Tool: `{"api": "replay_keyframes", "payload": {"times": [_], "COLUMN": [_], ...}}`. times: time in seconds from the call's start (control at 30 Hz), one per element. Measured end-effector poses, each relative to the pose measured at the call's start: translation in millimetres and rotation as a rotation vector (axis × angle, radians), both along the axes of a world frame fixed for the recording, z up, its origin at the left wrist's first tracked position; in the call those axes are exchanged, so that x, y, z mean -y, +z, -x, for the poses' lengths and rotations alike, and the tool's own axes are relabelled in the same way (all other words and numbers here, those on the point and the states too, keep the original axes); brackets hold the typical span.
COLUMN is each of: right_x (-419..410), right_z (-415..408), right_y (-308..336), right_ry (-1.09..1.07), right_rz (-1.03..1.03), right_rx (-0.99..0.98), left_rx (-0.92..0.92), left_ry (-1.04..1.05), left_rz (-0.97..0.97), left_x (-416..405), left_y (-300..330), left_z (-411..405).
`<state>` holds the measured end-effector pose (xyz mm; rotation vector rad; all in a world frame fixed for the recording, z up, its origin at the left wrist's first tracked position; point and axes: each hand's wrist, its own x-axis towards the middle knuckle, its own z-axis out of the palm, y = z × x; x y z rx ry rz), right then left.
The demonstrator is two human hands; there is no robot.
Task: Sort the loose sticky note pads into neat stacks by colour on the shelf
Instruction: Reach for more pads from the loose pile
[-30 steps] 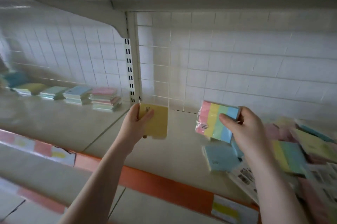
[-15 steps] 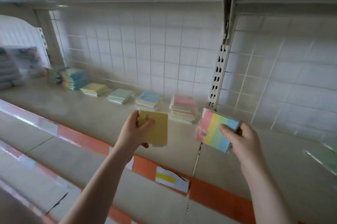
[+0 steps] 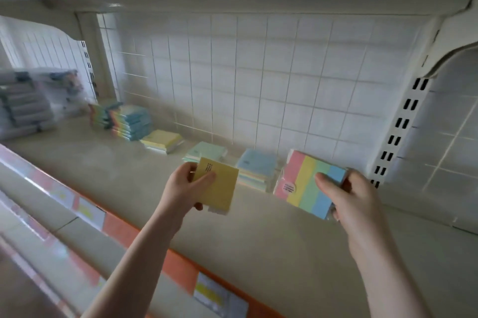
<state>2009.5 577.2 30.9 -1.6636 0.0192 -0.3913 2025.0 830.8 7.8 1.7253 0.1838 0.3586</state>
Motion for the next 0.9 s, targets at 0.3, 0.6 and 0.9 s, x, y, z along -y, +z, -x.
{"api": "replay_keyframes", "payload": {"times": [0.3,0.6,0.9], "right_x": [-88,-228,-285], "right_z": [-34,-61,-75], "right_y": [1,-10,-17], "right_ry": [-0.07,-0.222,-0.278], "right_rz": [0.041,-0.023,0.002], "right_rx": [-0.015,-0.056,-0.087], "left_rx": [0.013,0.078,0.147], "left_ry": [-0.128,-0.192,-0.248], "left_rz": [-0.024,-0.21,-0.585], "left_x": [-78,-230,-264], "left_y": [7,30,59], "left_z": [-61,-122,-193]}}
